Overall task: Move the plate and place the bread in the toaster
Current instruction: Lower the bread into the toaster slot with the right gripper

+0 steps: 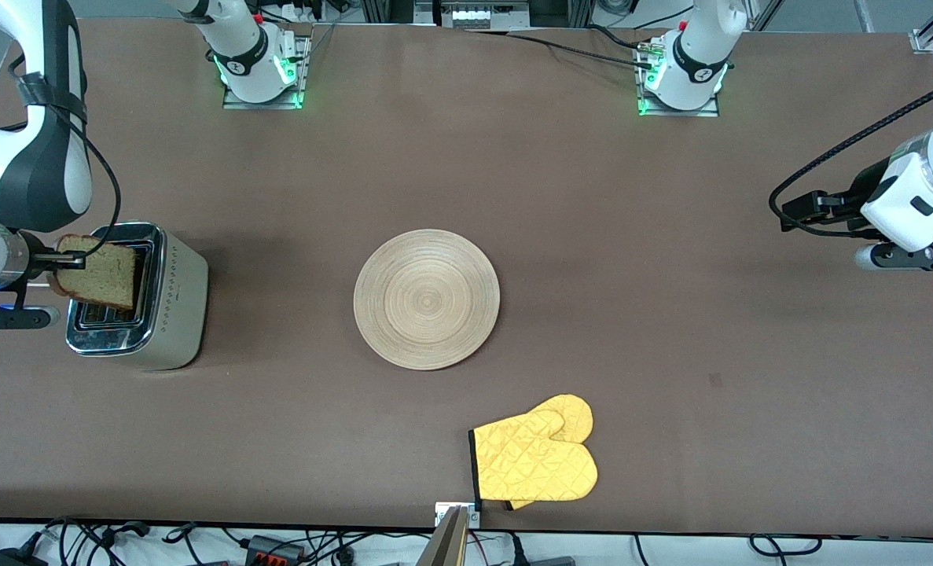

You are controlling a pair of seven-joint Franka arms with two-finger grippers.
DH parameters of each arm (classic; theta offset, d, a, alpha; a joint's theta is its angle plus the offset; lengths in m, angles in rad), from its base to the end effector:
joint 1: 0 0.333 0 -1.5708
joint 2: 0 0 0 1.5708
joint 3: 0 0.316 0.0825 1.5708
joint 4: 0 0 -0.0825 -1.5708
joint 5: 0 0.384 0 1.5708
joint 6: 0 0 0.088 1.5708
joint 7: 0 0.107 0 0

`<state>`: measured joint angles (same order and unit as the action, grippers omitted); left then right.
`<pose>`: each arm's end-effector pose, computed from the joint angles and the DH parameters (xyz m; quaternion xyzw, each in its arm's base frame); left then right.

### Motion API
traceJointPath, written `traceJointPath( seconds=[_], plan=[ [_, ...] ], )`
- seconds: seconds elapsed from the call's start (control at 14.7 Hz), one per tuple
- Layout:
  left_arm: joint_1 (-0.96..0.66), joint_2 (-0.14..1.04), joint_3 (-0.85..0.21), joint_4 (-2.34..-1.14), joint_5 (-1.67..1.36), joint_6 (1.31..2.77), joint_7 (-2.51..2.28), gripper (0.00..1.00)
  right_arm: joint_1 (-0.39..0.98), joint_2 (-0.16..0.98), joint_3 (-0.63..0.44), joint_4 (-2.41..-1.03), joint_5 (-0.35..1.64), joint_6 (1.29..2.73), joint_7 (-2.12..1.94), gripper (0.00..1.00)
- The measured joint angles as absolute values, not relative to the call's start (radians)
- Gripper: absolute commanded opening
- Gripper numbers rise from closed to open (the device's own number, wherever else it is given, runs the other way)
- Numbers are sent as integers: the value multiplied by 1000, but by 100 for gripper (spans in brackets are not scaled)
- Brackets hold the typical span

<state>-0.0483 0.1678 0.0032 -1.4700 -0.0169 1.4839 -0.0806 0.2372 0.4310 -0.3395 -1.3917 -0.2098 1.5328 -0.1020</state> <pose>0.5926 -0.0288 0.5682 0.9969 0.0176 -0.0772 0.0033 0.6490 -0.0529 0.4607 0.9758 0.0148 -0.1479 0.1604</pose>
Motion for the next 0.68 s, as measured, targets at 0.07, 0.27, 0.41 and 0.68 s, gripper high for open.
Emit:
traceJointPath(
  seconds=[0.07, 0.27, 0.41, 0.68],
  plan=[
    [-48, 168, 3, -1470, -17, 1484, -81, 100, 237, 432, -339, -1392, -210, 1535, -102, 0],
    [-48, 168, 3, -1470, -17, 1484, -81, 100, 239, 441, -339, -1395, -209, 1562, -102, 0],
    [-48, 168, 3, -1470, -17, 1484, -82, 100, 239, 448, -339, -1396, -209, 1586, -99, 0],
    [-45, 168, 3, -1470, -17, 1484, -82, 100, 239, 451, -339, -1402, -209, 1598, -97, 0]
  ],
)
